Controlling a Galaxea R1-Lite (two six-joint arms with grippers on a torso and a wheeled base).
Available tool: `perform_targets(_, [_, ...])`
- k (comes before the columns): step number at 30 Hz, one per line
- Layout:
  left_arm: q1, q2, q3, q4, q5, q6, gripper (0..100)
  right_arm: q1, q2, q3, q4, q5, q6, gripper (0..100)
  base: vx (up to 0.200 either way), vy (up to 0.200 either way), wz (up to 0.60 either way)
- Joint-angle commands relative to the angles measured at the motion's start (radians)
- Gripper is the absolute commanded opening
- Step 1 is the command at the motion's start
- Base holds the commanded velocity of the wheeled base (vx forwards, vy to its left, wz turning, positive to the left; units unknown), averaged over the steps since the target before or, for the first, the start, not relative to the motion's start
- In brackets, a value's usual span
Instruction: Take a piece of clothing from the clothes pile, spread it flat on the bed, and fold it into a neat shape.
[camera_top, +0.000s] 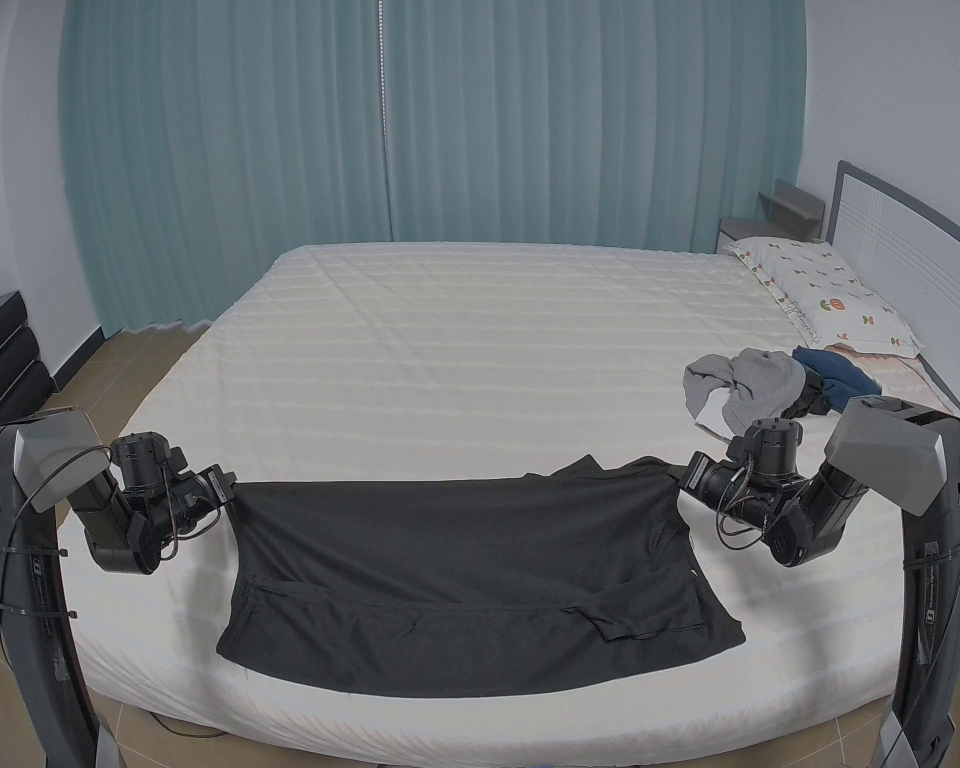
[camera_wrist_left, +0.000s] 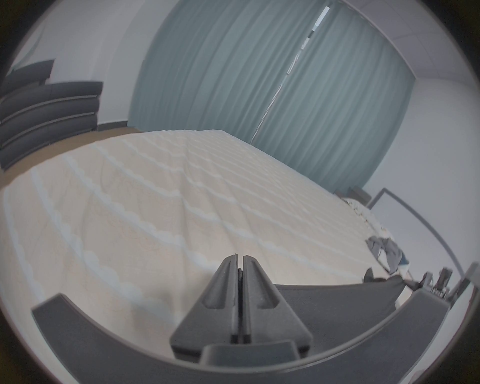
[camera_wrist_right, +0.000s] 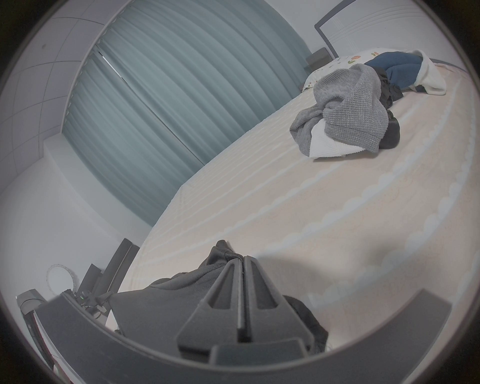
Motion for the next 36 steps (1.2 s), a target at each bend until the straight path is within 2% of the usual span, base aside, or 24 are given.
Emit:
perform_targets(1, [0.011,-0.022,0.049,-0.001,-0.014,0.068,0,-0.011,-0.058,0.059,0.003,0.036,-0.008,0,0.0,0.0,0.0])
perform_targets(2, [0.016,-0.035,0.079,-0.001,-0.042,0.124,0,-0.019,-0.076,0.09,0.003,0.066,-0.01,0,0.0,0.0,0.0])
perform_targets(4, [0.021,-0.047,0.104,-0.001,-0.059,0.161,0,-0.02,-0.087,0.116,0.008,0.083,-0.027,0,0.0,0.0,0.0])
perform_targets(8, [0.028,-0.056,0.144,-0.003,-0.063,0.251,0,-0.032,-0.088,0.154,0.028,0.092,-0.109,0,0.0,0.0,0.0])
perform_targets(10, [0.04,-0.055,0.179,-0.001,-0.065,0.354,0,-0.039,-0.09,0.199,0.03,0.117,-0.168,0,0.0,0.0,0.0])
perform_targets(18, [0.039,-0.047,0.267,0.002,-0.066,0.529,0,-0.058,-0.081,0.279,0.082,0.154,-0.301,0,0.0,0.0,0.0])
perform_targets(22, [0.039,-0.038,0.293,0.002,-0.075,0.576,0,-0.066,-0.084,0.302,0.094,0.19,-0.338,0,0.0,0.0,0.0])
perform_targets(29, [0.047,-0.029,0.325,0.002,-0.092,0.63,0,-0.066,-0.072,0.318,0.109,0.19,-0.373,0,0.0,0.0,0.0])
perform_targets(35, [0.05,-0.021,0.332,0.0,-0.095,0.635,0,-0.066,-0.072,0.32,0.123,0.192,-0.386,0,0.0,0.0,0.0])
perform_targets(36, [0.05,-0.021,0.332,0.0,-0.097,0.635,100,-0.065,-0.07,0.318,0.123,0.192,-0.386,0,0.0,0.0,0.0])
